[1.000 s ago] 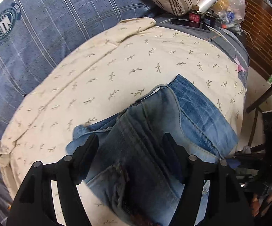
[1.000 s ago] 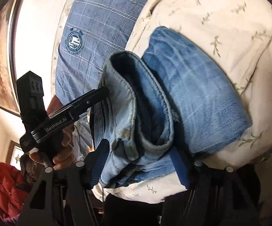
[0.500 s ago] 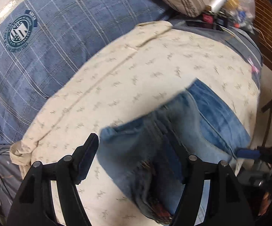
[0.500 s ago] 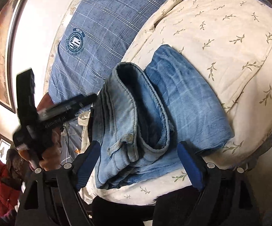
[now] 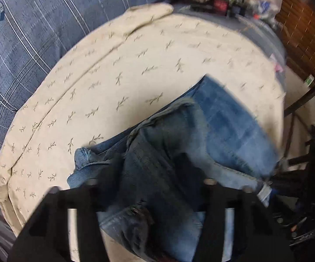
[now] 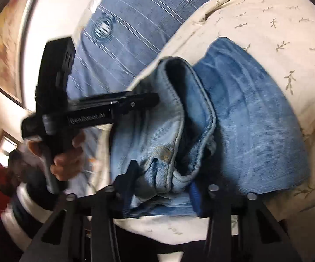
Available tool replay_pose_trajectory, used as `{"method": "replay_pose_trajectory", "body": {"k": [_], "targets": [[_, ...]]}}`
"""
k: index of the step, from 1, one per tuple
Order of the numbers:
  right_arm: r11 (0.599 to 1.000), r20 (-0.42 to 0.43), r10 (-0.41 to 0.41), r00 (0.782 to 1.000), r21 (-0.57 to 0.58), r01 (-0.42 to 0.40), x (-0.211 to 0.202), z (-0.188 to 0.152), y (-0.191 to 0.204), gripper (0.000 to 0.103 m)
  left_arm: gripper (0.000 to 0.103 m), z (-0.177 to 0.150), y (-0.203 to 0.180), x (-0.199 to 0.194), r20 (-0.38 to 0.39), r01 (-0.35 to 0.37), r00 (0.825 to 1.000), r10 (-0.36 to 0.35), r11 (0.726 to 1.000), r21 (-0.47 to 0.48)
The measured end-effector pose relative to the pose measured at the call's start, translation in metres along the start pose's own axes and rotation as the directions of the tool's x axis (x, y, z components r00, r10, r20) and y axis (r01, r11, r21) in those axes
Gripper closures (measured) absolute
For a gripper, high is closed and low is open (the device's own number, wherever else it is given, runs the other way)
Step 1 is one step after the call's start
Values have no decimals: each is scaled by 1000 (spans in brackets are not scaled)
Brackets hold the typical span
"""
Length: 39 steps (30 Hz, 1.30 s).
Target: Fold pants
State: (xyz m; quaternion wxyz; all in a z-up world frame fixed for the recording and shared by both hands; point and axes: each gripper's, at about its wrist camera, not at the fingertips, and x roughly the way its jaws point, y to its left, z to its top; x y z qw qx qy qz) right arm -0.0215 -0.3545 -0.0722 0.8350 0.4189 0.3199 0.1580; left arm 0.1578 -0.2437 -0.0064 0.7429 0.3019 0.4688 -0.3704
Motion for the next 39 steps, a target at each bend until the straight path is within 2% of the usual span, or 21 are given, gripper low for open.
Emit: {"method": "replay_pose_trajectory", "body": {"k": [5, 8, 10, 12, 16, 17, 18, 20, 21, 23, 26, 27, 28, 29, 30, 31, 32, 33, 34, 36, 39], "targets": [[998, 119, 28, 993, -51, -22, -46, 8, 13, 69, 69, 26, -17, -29, 69, 104, 993, -101, 993, -52], [996, 171, -80, 982, -13, 84, -64, 9, -17, 69, 69, 40, -36, -17, 82, 145, 987, -139, 987, -63], [985, 102, -168, 980, 46, 164, -56, 8, -46, 68, 68, 46, -47, 10, 52, 137, 990, -133, 987, -82], [983, 43, -132, 990, 130, 126, -51, 3, -67, 66, 68, 46, -55, 32, 25, 69, 997, -67, 993, -91], [990, 96, -124, 988, 78, 116, -77, 16, -50, 53, 65, 38, -49, 5, 53, 70, 997, -63, 988, -137], [991, 128, -127, 984, 67, 119, -85, 21, -47, 44, 64, 35, -40, -7, 67, 80, 995, -69, 983, -166], [991, 158, -126, 979, 61, 118, -92, 28, -46, 38, 62, 30, -28, -24, 99, 97, 992, -78, 974, -205], [991, 184, -128, 975, 61, 119, -95, 47, -44, 29, 26, 13, -1, -50, 172, 102, 984, -51, 948, -301], [993, 162, -112, 980, 52, 105, -86, 58, -43, 28, 18, 0, 14, -60, 204, 80, 979, -5, 929, -363], [994, 126, -108, 986, 23, 106, -64, 72, -41, 22, 16, -26, 35, -64, 235, 79, 971, 38, 878, -472], [985, 73, -170, 983, 2, 170, -23, 92, -45, 20, 16, -55, 53, -30, 152, 156, 985, -80, 789, -594], [984, 29, -179, 983, -12, 180, -4, 99, -45, 22, 17, -59, 53, -17, 120, 156, 987, -104, 769, -620], [980, 8, -196, 980, -35, 197, 7, 103, -41, 38, 18, -61, 52, -10, 98, 145, 989, -107, 761, -632], [974, -11, -209, 978, -94, 207, 16, 107, -31, 76, 20, -60, 51, -3, 72, 118, 993, -94, 760, -639], [967, -8, -202, 979, -158, 198, 18, 110, -17, 85, 22, -59, 49, -2, 76, 102, 995, -69, 761, -641], [956, 20, -209, 978, -209, 208, 14, 110, -6, 87, 22, -57, 49, -4, 89, 89, 995, -41, 760, -643], [938, 45, -232, 972, -254, 236, 11, 110, 0, 88, 22, -53, 49, -6, 99, 28, 994, 48, 760, -650], [912, 66, -284, 957, -290, 290, 11, 111, 2, 88, 22, -51, 49, -2, 71, -61, 987, 142, 752, -656], [870, 73, -375, 924, -316, 378, 18, 111, -5, 88, 12, -47, 48, 8, 30, -115, 984, 177, 748, -653], [835, -6, -467, 884, -331, 439, 38, 110, -29, 76, 8, -46, 48, 40, -38, -143, 987, 158, 734, -664], [875, -5, -421, 907, -267, 405, 25, 114, -32, 70, 5, -57, 59, 33, -19, -86, 994, 104, 685, -724]]}}
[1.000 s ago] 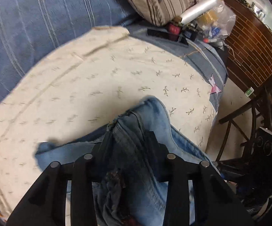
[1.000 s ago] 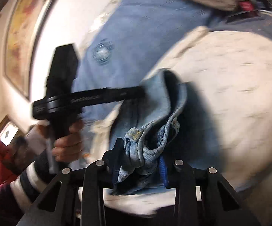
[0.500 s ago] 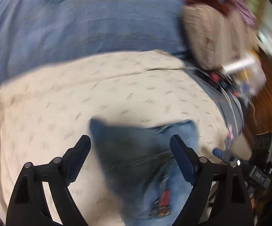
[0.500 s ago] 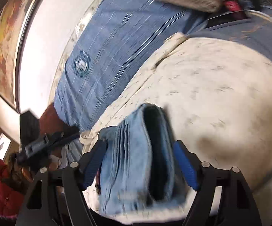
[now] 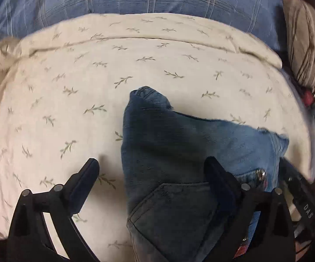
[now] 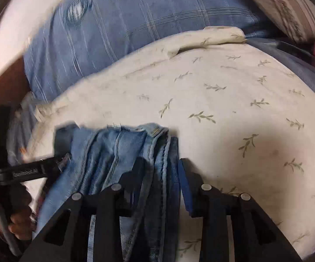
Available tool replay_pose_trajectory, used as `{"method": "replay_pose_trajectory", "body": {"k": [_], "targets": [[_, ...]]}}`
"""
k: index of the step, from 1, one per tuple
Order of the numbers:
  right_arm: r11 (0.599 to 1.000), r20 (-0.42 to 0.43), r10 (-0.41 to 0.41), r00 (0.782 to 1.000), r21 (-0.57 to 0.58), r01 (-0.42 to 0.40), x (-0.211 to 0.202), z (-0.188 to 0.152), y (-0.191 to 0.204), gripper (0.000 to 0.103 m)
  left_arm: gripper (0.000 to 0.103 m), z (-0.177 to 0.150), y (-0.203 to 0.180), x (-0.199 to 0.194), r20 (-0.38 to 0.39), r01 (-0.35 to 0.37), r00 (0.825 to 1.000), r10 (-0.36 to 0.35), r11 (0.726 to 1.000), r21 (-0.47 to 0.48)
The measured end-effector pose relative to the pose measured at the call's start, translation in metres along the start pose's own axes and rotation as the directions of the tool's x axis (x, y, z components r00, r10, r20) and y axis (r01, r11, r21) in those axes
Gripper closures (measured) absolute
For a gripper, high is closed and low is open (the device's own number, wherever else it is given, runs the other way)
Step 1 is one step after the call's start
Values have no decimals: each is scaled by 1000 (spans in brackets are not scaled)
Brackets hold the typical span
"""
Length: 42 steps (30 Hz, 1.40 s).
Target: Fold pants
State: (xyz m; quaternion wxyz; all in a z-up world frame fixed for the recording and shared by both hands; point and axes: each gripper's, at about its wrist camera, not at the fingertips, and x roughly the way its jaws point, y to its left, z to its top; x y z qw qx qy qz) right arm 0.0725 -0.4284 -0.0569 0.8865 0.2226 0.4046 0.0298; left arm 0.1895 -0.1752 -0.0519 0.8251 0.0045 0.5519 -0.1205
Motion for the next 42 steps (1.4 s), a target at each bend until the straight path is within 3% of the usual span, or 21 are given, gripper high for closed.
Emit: {"method": "replay_pose_trajectory", "body": {"k": [2, 4, 6, 8, 9, 11, 12, 13, 16, 20, 22, 24, 25, 27, 29, 32, 34, 37, 40, 42], "targets": [[1000, 59, 19, 998, 12, -20, -20, 6, 5, 64, 13, 3, 14, -12, -30, 56, 998, -57, 998, -34], [994, 130, 105, 986, -24, -103, -47, 10, 19, 64, 15, 3, 25, -27, -24, 89, 996, -91, 992, -95], [980, 150, 189, 970, -92, -177, -59, 13, 42, 60, 15, -4, 30, -44, 12, 154, 988, -153, 980, -124], [970, 131, 219, 967, -131, -203, -46, 15, 61, 46, 15, -10, 29, -47, 20, 171, 985, -170, 977, -125], [968, 88, 224, 971, -133, -212, -29, 12, 64, 44, 15, -16, 25, -44, 10, 169, 986, -169, 979, -115], [983, -61, 144, 988, -103, -150, 16, -1, 55, 42, 14, -25, 18, -23, -49, 133, 989, -137, 987, -89], [987, -92, 126, 988, -94, -134, 27, -8, 49, 41, 14, -30, 19, -9, -88, 120, 988, -128, 988, -98], [984, -52, 147, 988, -96, -152, 21, -11, 47, 41, 14, -32, 24, -4, -106, 137, 983, -149, 984, -118], [983, -36, 170, 985, -58, -172, -10, -12, 44, 40, 14, -29, 51, -16, -130, 244, 951, -282, 937, -249], [980, -20, 196, 980, -38, -197, -47, -38, 34, 21, 14, -56, 71, -51, -93, 300, 939, -332, 920, -251], [984, -42, 172, 984, -45, -174, -46, -55, 32, 21, 13, -86, 73, -53, -104, 364, 909, -404, 890, -275], [986, -38, 119, 992, -114, -122, -43, -72, 35, 44, 14, -113, 58, -38, -163, 368, 896, -414, 895, -251], [983, -52, 98, 994, -154, -104, -48, -78, 37, 70, 13, -116, 48, -26, -197, 350, 898, -394, 910, -221], [966, 39, 7, 999, -259, 4, -56, -85, 50, 71, 13, -130, 29, -11, -245, 312, 907, -343, 937, -158], [950, 44, -80, 996, -299, 90, -47, -91, 47, 71, 11, -132, 21, -5, -249, 301, 913, -322, 946, -119], [989, -21, 14, 1000, -149, -17, -40, -81, 21, 69, 11, -126, 17, -5, -268, 303, 909, -321, 947, -106], [994, 0, 71, 997, -86, -71, -54, -68, 16, 61, 12, -125, 24, -19, -242, 329, 908, -343, 939, -99], [990, 67, 141, 988, -9, -140, -67, -51, 4, 27, 12, -111, 39, -53, -119, 381, 912, -392, 919, -102], [987, 35, 152, 988, 45, -154, -49, -35, -5, 25, 11, -83, 49, -66, -9, 355, 934, -357, 931, -85], [986, 9, 153, 988, 68, -154, -30, -26, -9, 25, 11, -67, 52, -50, -30, 325, 944, -329, 941, -99]]}}
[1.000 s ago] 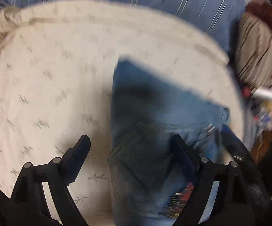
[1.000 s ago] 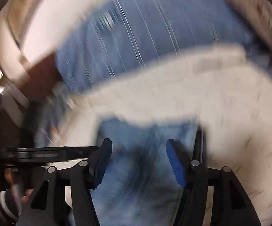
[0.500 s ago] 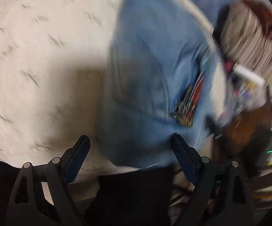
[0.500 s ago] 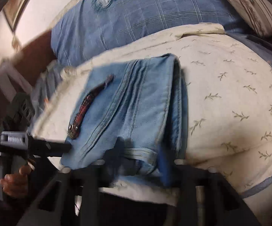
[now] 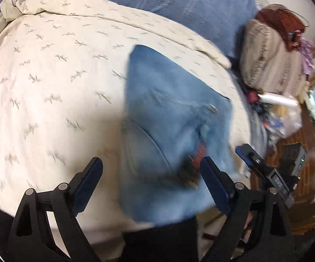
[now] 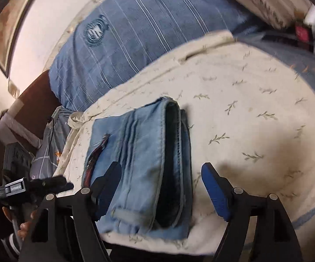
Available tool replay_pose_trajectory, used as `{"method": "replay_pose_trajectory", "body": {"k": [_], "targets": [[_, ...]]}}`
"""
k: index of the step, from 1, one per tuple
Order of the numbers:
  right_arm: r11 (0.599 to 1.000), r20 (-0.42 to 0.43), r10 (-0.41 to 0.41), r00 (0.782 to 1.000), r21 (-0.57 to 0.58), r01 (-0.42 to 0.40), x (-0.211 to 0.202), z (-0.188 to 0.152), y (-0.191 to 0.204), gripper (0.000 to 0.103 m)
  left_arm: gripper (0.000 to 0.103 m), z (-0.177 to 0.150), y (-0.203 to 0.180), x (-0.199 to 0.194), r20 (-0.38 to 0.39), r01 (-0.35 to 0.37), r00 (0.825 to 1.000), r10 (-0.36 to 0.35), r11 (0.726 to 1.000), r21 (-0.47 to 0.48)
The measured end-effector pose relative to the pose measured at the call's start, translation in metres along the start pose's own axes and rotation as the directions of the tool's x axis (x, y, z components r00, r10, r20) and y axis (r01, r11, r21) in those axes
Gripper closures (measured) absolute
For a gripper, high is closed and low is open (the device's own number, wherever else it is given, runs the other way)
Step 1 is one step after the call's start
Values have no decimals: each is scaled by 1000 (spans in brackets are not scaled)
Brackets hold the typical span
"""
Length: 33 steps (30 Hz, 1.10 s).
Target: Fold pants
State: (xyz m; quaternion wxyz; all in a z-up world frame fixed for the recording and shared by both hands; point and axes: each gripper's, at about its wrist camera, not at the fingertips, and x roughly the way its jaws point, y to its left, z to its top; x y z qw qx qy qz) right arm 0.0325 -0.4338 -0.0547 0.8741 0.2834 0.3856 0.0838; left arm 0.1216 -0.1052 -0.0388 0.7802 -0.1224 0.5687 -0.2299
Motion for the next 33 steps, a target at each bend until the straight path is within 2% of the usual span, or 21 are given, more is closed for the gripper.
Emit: {"method": "replay_pose_trajectory", "body": {"k": [2, 4, 5, 6, 7, 9, 11, 12, 13, 14, 15, 16, 17, 19, 23, 27, 30, 31, 32, 33], "targets": [[1000, -18, 4, 1000, 30, -4, 19, 6, -8, 25, 11, 12, 8, 25, -55, 12, 998, -14, 999, -33], [996, -50, 59, 997, 68, -56, 32, 7, -16, 25, 11, 20, 15, 49, -110, 45, 992, -53, 996, -78], [993, -55, 104, 993, 70, -100, 36, 4, -15, 25, 10, 18, 17, 55, -129, 74, 988, -87, 992, -106], [979, -72, 194, 978, 72, -189, 39, 5, -13, 25, 7, 20, 19, 61, -135, 100, 984, -119, 986, -137], [970, -85, 238, 967, 72, -233, 42, 4, -13, 25, 3, 14, 21, 57, -126, 111, 984, -129, 984, -141], [973, -107, 230, 967, 31, -228, 47, 4, -15, 25, 0, 18, 12, 62, -117, 105, 986, -117, 989, -109], [982, -143, 187, 972, 17, -186, 54, 3, -21, 32, 0, 8, 10, 58, -99, 103, 989, -111, 991, -85], [984, -131, 178, 975, 11, -178, 51, 3, -19, 32, 0, 8, 13, 54, -95, 107, 989, -115, 991, -82], [989, -132, 148, 980, 0, -149, 51, 3, -15, 35, 0, 12, 0, 64, -97, 109, 988, -117, 990, -86], [993, -131, 112, 985, -22, -116, 49, 2, -8, 45, 4, 11, 0, 62, -102, 122, 986, -131, 988, -97], [993, -121, 93, 988, -59, -101, 44, -1, 4, 51, 14, 10, -1, 59, -117, 160, 978, -172, 981, -107], [991, -109, 88, 990, -86, -98, 38, -5, 12, 58, 25, 9, -6, 57, -123, 165, 976, -177, 981, -105], [988, -96, 96, 991, -110, -106, 32, -7, 19, 61, 32, 7, -5, 49, -110, 161, 979, -171, 983, -93], [988, -78, 125, 989, -82, -131, 23, -8, 24, 63, 48, 2, -8, 39, -92, 184, 977, -190, 980, -72], [984, -81, 162, 983, -67, -167, 28, 2, 44, 63, 54, 2, -1, 15, -61, 205, 976, -209, 976, -72], [970, -88, 218, 972, -93, -226, 54, 32, 86, 63, 54, 31, 10, -22, 66, 143, 988, -140, 989, -36], [951, -39, 256, 966, -171, -259, 71, 60, 125, 62, 54, 68, 25, -47, 163, 131, 979, -121, 990, -52], [951, -11, 220, 976, -221, -217, 81, 70, 138, 58, 47, 77, 29, -51, 183, 114, 978, -104, 993, -44], [953, 19, 106, 994, -286, -97, 95, 77, 149, 48, 33, 89, 33, -53, 204, 64, 977, -55, 997, -40], [940, 42, -34, 999, -339, 46, 110, 81, 158, 40, 27, 100, 38, -52, 225, -25, 974, 34, 999, -47]]}}
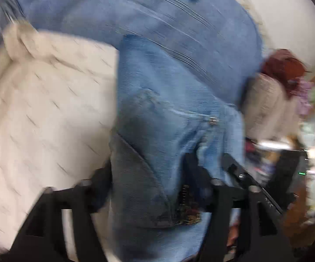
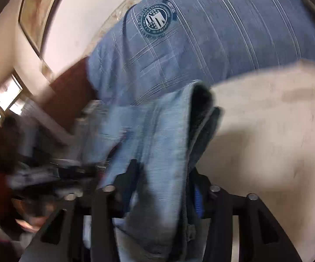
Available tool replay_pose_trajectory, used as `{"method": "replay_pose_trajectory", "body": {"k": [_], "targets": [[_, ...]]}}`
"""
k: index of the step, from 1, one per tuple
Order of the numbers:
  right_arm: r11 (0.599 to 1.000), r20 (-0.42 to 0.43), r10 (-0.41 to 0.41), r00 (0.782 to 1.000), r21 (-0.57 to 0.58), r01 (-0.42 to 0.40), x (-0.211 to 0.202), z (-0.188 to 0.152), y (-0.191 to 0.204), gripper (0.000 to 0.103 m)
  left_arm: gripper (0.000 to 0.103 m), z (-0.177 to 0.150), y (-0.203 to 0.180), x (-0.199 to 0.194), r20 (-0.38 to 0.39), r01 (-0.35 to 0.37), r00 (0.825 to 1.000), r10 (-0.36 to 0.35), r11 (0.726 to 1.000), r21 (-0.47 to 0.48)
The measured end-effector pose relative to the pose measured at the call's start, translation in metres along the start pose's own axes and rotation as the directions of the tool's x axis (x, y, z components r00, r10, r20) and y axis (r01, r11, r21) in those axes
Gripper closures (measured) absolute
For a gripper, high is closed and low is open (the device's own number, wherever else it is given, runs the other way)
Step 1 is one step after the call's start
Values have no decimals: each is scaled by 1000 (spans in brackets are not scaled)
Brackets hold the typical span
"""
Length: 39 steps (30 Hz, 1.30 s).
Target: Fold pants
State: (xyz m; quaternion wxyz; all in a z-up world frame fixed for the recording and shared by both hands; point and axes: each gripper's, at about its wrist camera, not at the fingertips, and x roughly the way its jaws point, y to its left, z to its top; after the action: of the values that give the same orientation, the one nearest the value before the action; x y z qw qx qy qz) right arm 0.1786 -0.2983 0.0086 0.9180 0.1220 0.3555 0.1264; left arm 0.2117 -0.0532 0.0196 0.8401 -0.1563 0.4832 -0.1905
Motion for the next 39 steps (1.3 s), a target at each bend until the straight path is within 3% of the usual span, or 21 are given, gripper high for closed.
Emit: {"method": "replay_pose_trajectory", "body": {"k": [1, 2, 3, 4, 7, 10, 13, 15, 17, 20, 24, 39], "targets": [[997, -20, -75, 997, -25, 75, 10, 2, 5, 34, 26, 6, 4, 2, 25, -108, 994, 108, 994, 12], [994, -39, -104, 994, -35, 103, 16, 2, 7, 34, 26, 8, 10, 6, 44, -233, 972, 232, 972, 24], [995, -49, -94, 994, -33, 93, 20, -1, 9, 34, 26, 5, 15, 10, 45, -305, 952, 303, 951, 43], [997, -49, -78, 996, -30, 76, 19, -6, 10, 35, 26, 2, 18, 14, 40, -330, 944, 329, 942, 57], [992, -62, -120, 991, -45, 118, 13, -23, 17, 21, 25, -20, 38, 17, 53, -403, 914, 402, 915, 29], [986, -103, -165, 981, -53, 161, 6, -36, 23, 16, 24, -41, 45, 17, 67, -499, 865, 498, 867, 7], [973, -146, -228, 963, -53, 223, -3, -41, 24, 7, 24, -55, 48, 20, 48, -540, 842, 538, 839, 70], [974, -133, -225, 965, -49, 220, -18, -47, 29, 2, 24, -67, 43, 13, 99, -596, 803, 588, 795, 112], [970, -86, -240, 967, -74, 234, -37, -51, 36, 0, 24, -80, 33, 0, 158, -618, 785, 599, 776, 128], [914, -11, -374, 927, -176, 366, -56, -57, 52, 0, 21, -91, 26, -13, 171, -590, 805, 568, 795, 139], [912, 2, -373, 928, -186, 367, -71, -63, 55, 0, 21, -104, 20, -27, 145, -538, 841, 521, 833, 129], [893, 40, -411, 911, -184, 411, -108, -90, 51, 0, 21, -142, -1, -47, 153, -478, 877, 456, 863, 167]]}}
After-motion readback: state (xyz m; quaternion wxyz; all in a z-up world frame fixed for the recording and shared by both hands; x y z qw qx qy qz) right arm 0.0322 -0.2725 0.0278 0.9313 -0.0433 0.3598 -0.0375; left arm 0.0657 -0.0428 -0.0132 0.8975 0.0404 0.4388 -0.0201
